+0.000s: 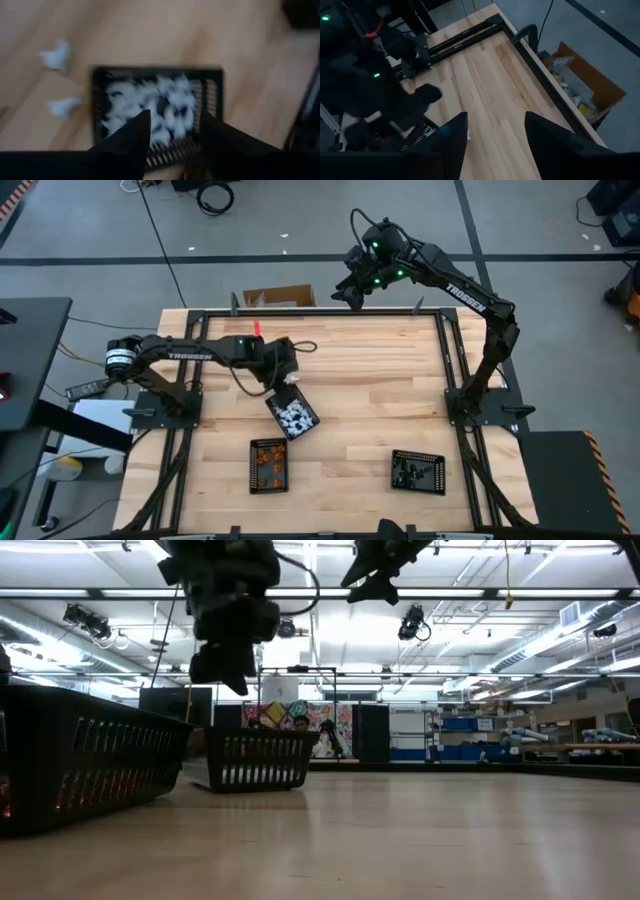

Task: Sort Halloween decoration
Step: Put the white ghost toy into the middle black basket

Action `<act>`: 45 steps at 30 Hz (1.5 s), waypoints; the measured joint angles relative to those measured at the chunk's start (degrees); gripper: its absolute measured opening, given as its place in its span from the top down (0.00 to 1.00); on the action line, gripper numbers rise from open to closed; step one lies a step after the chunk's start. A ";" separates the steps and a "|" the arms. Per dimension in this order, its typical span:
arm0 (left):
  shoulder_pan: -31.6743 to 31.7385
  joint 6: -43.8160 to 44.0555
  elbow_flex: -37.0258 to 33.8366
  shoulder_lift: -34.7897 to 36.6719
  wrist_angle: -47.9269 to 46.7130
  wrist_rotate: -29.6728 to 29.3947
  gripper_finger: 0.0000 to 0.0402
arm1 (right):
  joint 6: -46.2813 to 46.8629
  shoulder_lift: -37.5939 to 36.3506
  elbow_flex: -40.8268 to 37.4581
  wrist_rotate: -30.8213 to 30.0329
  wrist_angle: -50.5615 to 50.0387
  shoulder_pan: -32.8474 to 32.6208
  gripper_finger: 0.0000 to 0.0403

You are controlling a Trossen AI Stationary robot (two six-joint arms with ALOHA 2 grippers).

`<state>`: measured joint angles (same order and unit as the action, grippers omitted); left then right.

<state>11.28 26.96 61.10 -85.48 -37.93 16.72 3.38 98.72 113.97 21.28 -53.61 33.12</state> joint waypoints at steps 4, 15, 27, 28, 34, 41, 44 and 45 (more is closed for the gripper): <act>5.68 8.03 0.00 -3.41 3.23 -2.61 0.57 | -0.01 -0.26 0.00 -0.02 -0.13 -0.21 0.50; 10.98 12.99 4.31 -14.18 3.68 -2.52 0.55 | 0.04 -0.26 -0.02 -0.63 0.46 -2.67 0.50; 10.74 10.03 16.19 -25.32 -8.03 -7.76 0.54 | 0.08 -0.26 -0.04 -0.81 0.86 -2.73 0.50; 10.66 9.78 16.62 -25.96 -9.06 -7.67 0.54 | 0.08 -0.26 -0.04 -0.81 0.86 -2.78 0.50; 9.92 8.30 16.68 -26.52 -8.67 -7.64 0.54 | 0.08 -0.26 -0.04 -0.74 0.84 -2.97 0.50; 9.08 6.73 16.33 -27.12 -9.46 -9.04 0.51 | 0.08 -0.26 -0.04 -0.66 0.90 -2.97 0.50; 9.08 7.71 16.37 -27.09 -9.43 -10.26 0.46 | 0.08 -0.26 -0.06 -0.63 0.90 -2.97 0.50; 9.10 8.24 16.37 -27.09 -9.94 -10.28 0.45 | 0.08 -0.26 -0.04 -0.63 0.90 -2.97 0.50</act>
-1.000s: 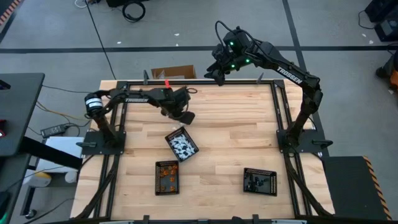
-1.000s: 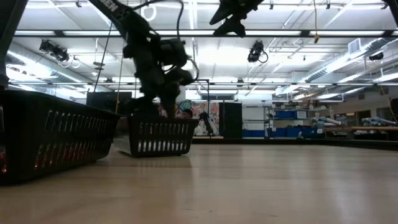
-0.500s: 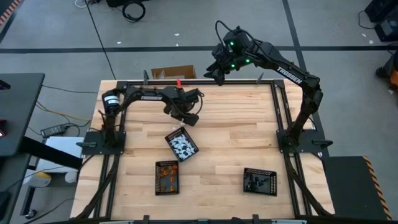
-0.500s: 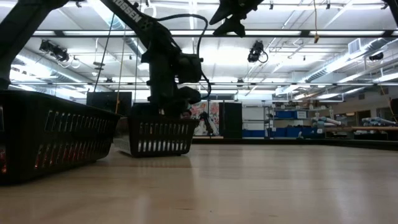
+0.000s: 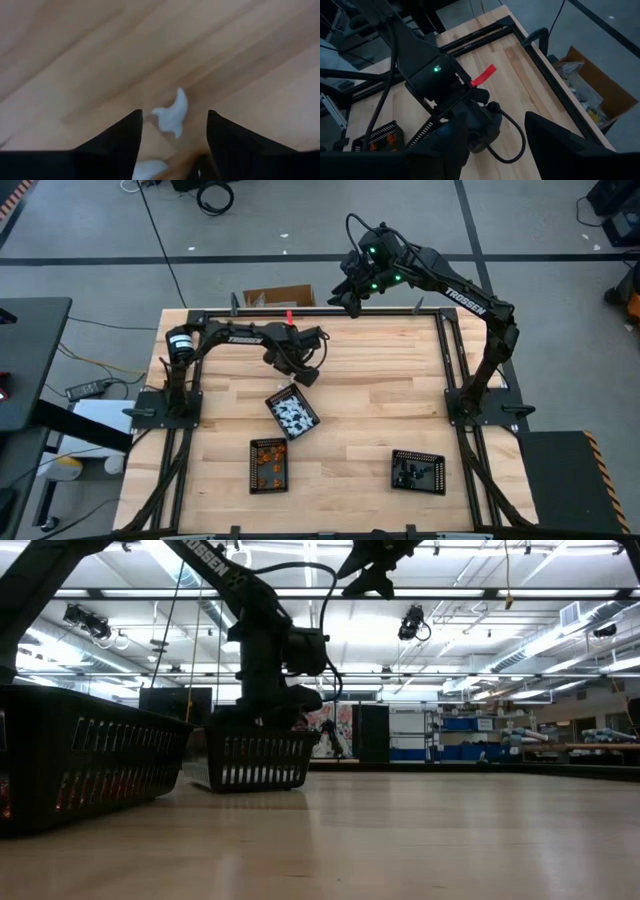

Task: Sort Halloween decoration
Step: Put the white ghost toy into the middle black basket

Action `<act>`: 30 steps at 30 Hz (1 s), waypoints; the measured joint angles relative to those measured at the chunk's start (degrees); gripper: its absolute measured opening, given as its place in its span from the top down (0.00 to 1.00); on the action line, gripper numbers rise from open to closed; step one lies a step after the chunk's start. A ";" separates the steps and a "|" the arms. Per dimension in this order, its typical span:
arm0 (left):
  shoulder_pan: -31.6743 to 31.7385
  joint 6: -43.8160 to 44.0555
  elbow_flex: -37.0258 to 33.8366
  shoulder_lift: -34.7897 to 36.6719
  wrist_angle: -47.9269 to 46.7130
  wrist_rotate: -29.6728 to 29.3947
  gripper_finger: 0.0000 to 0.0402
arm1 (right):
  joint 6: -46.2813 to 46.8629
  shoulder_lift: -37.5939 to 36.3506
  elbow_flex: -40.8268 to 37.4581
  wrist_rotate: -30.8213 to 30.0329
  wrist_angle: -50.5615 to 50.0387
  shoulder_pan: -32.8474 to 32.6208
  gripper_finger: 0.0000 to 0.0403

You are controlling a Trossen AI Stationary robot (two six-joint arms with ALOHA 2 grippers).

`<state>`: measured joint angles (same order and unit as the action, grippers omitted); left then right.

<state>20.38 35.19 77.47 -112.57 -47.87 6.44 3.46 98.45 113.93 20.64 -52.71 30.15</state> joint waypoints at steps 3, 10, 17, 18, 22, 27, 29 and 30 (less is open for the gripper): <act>-0.11 0.88 0.00 0.05 -1.11 0.89 0.40 | 0.00 0.00 0.00 0.00 0.02 -0.02 0.50; -0.73 1.14 0.11 -0.51 -0.76 -0.90 0.39 | 0.00 0.00 -0.02 0.00 0.43 -0.04 0.50; -0.66 -0.57 0.20 -2.47 -1.05 -1.37 0.46 | 0.00 0.00 -0.02 0.01 0.42 -0.17 0.50; -0.65 -0.98 0.20 -2.49 -1.04 -1.38 0.48 | 0.00 0.00 -0.02 0.02 0.44 -0.21 0.50; -0.67 -2.99 0.17 -2.52 -1.02 -1.90 0.55 | -0.02 0.00 -0.02 0.00 0.55 -0.44 0.50; -0.92 -4.89 0.15 -2.60 -1.19 -2.65 0.66 | -0.03 0.00 -0.02 0.01 0.59 -0.44 0.50; -1.00 -5.40 0.15 -2.60 -1.19 -3.09 0.71 | -0.04 0.00 -0.02 -0.02 0.59 -0.44 0.50; -1.00 -5.66 0.15 -2.60 -1.15 -2.99 0.73 | -0.05 0.00 -0.02 -0.02 0.59 -0.44 0.50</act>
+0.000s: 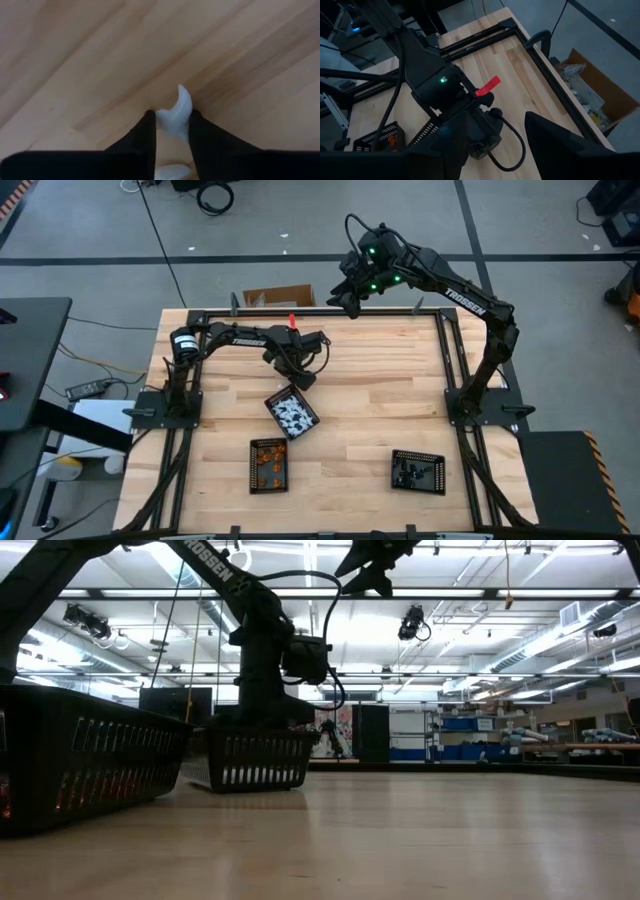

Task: Sort Halloween decoration
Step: Put the white ghost toy into the middle black basket

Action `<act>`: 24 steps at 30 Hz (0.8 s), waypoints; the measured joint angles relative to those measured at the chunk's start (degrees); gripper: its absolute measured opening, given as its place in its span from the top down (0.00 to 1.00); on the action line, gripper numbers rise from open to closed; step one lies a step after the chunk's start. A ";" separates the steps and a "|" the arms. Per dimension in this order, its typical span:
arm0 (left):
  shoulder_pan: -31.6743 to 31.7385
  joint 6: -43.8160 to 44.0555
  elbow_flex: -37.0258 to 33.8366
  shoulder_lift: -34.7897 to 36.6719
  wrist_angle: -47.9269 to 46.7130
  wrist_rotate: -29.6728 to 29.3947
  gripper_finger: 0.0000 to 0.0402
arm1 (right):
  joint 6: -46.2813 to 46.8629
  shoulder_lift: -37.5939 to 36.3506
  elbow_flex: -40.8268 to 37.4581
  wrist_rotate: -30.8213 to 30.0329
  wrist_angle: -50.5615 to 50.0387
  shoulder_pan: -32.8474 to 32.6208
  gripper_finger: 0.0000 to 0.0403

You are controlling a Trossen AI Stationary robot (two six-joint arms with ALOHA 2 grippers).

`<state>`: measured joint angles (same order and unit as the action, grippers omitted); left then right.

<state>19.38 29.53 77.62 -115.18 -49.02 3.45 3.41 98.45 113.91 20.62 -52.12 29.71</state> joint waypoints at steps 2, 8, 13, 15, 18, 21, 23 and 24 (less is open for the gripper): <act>0.00 -0.35 0.00 0.00 0.16 0.12 0.78 | -0.01 0.00 0.00 -0.01 0.00 0.00 0.50; 0.48 -0.63 0.02 0.22 0.65 0.41 0.92 | -0.12 0.00 0.00 -0.04 -0.02 0.00 0.50; 1.89 -1.73 1.77 -0.15 -0.09 0.89 1.00 | -0.17 0.00 0.00 -0.04 -0.13 0.02 0.50; 2.44 -2.63 3.03 -0.17 -1.68 0.90 1.00 | -0.45 0.00 0.00 -0.02 -0.32 0.02 0.50; 3.21 -4.79 5.54 -0.15 -4.16 2.31 1.00 | -0.59 -0.17 0.00 -0.04 -0.81 0.49 0.50; 3.65 -7.85 8.42 -0.15 -7.76 4.26 1.00 | -0.71 -1.18 -0.02 -0.36 -1.55 1.32 0.50; 3.59 -9.90 9.77 0.38 -9.41 5.24 1.00 | -0.95 -1.90 -0.02 -1.27 -2.06 1.88 0.50; 3.47 -10.48 10.24 0.73 -10.68 5.58 1.00 | -1.15 -2.11 -0.02 -1.61 -2.66 2.14 0.50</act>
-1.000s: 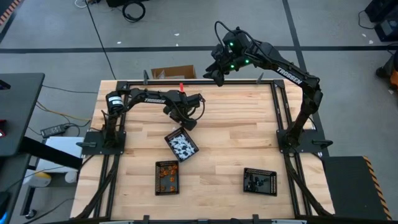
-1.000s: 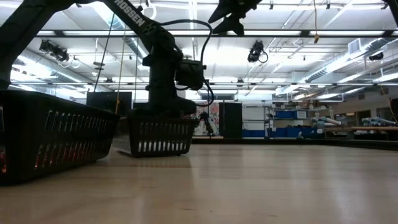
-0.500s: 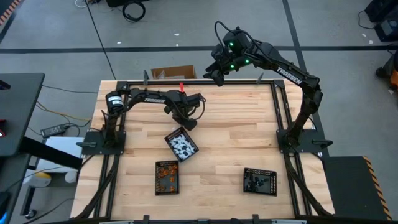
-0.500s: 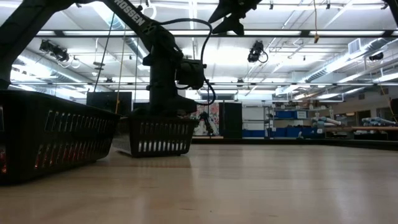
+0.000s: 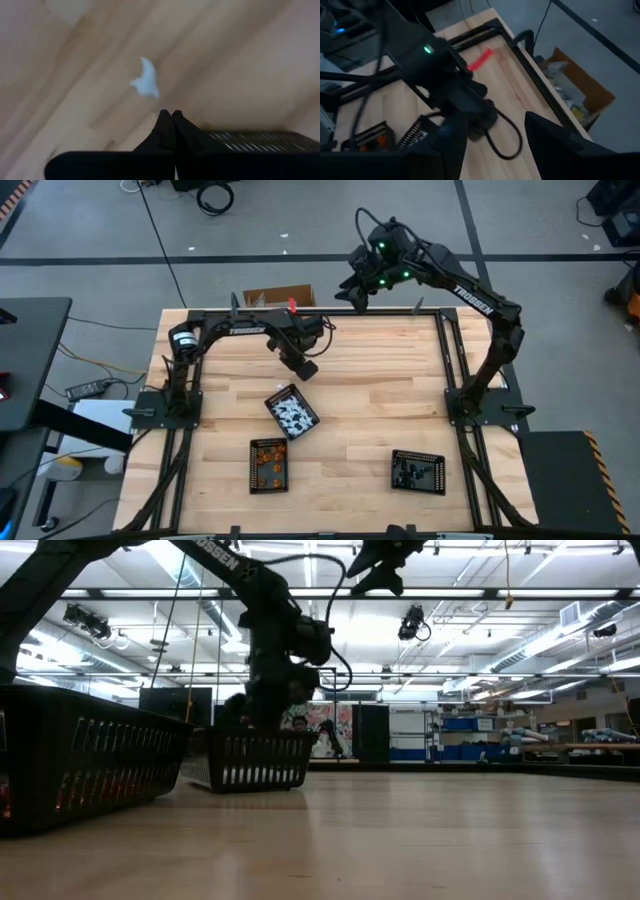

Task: Sort Halloween decoration
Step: Put the white ghost toy into the middle black basket

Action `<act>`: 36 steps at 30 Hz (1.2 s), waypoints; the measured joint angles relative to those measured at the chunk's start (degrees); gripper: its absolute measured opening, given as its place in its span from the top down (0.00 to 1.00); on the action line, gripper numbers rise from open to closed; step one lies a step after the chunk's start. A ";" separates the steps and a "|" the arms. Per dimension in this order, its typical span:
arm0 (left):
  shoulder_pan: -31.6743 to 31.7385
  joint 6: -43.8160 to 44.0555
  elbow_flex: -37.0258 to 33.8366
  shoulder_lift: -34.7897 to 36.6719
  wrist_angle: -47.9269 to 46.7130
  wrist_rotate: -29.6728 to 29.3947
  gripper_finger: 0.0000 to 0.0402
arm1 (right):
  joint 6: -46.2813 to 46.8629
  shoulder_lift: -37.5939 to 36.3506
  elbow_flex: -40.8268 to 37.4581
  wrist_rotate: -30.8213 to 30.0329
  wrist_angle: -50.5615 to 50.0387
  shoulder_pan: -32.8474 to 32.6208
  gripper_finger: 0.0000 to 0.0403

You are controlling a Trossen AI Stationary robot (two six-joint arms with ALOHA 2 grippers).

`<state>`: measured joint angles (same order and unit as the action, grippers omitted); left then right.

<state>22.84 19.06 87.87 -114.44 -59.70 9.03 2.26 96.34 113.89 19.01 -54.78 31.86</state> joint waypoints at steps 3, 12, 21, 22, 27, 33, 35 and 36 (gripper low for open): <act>-0.44 -1.07 0.32 1.62 -1.48 2.49 1.00 | -0.45 -0.49 0.00 -0.17 -1.18 0.54 0.50; -0.80 -0.56 -1.20 3.05 6.08 -1.87 0.90 | -0.51 -0.88 0.00 -1.47 -0.06 0.76 0.50; -0.74 -2.62 -6.32 3.03 12.41 -4.91 0.54 | 0.53 -0.86 0.00 -1.53 0.86 -0.66 0.50; -0.73 -2.58 -6.85 3.03 12.33 -5.06 0.52 | 0.54 -0.86 0.00 -1.54 1.31 -0.75 0.50; -0.73 -3.20 -8.27 3.03 12.99 -9.13 0.48 | 1.20 -0.86 0.00 -1.51 3.07 -1.08 0.50; -0.73 -3.49 -10.18 3.03 15.58 -9.32 0.48 | 1.67 -0.86 0.00 -1.47 3.30 -1.16 0.50; -0.72 -3.85 -10.91 2.80 15.87 -9.32 0.48 | 2.07 -0.86 0.00 -1.45 3.30 -1.16 0.50; -0.73 -4.12 -10.94 2.19 16.03 -9.31 0.48 | 2.17 -0.86 0.00 -1.45 3.31 -1.16 0.50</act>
<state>22.11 14.93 76.93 -112.25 -43.67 -0.28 4.43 95.48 113.89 17.56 -51.47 30.70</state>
